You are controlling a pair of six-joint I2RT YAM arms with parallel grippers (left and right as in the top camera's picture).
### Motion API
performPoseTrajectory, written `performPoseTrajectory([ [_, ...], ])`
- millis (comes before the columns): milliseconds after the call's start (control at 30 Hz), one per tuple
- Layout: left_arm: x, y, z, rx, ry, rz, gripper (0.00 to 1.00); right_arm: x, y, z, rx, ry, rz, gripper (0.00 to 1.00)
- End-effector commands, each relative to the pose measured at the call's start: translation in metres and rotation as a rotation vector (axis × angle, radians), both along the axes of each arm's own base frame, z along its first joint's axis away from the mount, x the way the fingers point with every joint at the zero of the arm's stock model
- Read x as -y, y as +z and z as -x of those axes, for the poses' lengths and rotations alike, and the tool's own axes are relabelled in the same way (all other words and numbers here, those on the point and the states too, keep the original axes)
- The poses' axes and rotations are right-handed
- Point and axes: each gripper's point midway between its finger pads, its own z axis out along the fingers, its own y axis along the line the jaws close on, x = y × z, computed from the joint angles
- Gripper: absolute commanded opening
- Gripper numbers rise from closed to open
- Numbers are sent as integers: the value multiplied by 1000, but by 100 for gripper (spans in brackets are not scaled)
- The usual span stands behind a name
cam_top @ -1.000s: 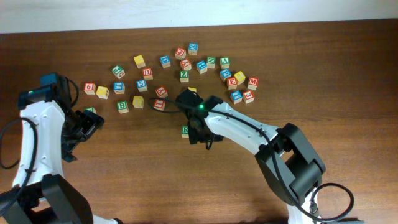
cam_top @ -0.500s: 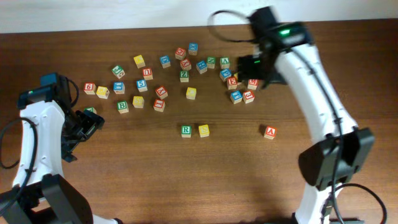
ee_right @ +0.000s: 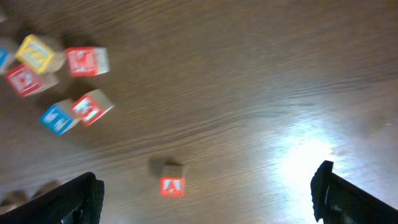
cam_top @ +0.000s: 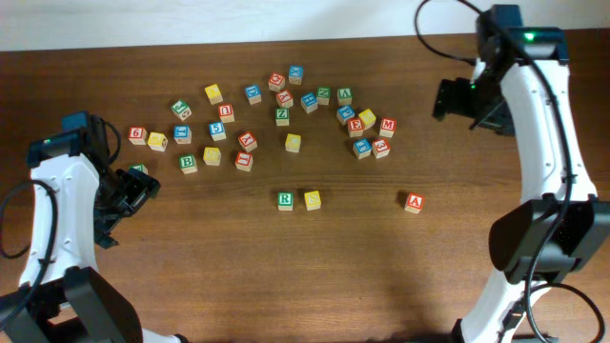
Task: Spell out RSS
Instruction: 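Move left gripper to another yellow S block and grasp it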
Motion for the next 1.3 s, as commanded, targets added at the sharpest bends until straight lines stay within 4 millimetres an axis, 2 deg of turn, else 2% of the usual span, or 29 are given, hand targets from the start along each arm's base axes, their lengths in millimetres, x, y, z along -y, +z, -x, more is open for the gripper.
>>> performPoseTrajectory([
  [0, -2, 0, 0, -1, 16, -5, 99, 6, 5, 0, 11, -2, 19, 98],
  [167, -2, 0, 0, -1, 16, -5, 99, -47, 10, -4, 36, 47, -285, 98],
  [567, -1, 0, 0, 2, 17, -3, 99, -46, 10, -4, 36, 47, -283, 98],
  [600, 2, -1, -10, 44, 18, 20, 99, -46, 10, -4, 36, 47, -283, 98],
  [700, 4, -1, -23, 97, 17, 39, 99, -46, 10, -4, 36, 47, -283, 98],
  [833, 25, 0, -30, 135, 15, 156, 99, -46, 10, -4, 36, 47, -283, 98],
  [900, 27, 1, -36, 160, -12, 160, 99, -46, 10, -4, 36, 47, -283, 98],
  [967, 58, 15, -78, 373, -292, 297, 99, -46, 10, -4, 36, 47, -283, 98],
  [1067, 76, 46, -113, 564, -368, 391, 100, -46, 10, -4, 36, 47, -283, 98],
  [1100, 83, 71, -126, 631, -439, 386, 98, -46, 10, -4, 36, 47, -283, 98],
  [1133, 92, 92, -134, 668, -514, 354, 99, -46, 10, -4, 36, 47, -283, 98],
  [1200, 96, 119, -144, 691, -602, 234, 99, -46, 10, -4, 36, 47, -283, 98],
  [1233, 86, 132, -147, 656, -625, 65, 99, -46, 10, -4, 36, 47, -283, 98],
  [1267, 86, 133, -147, 620, -669, -37, 98, -46, 10, -4, 36, 47, -283, 98],
])
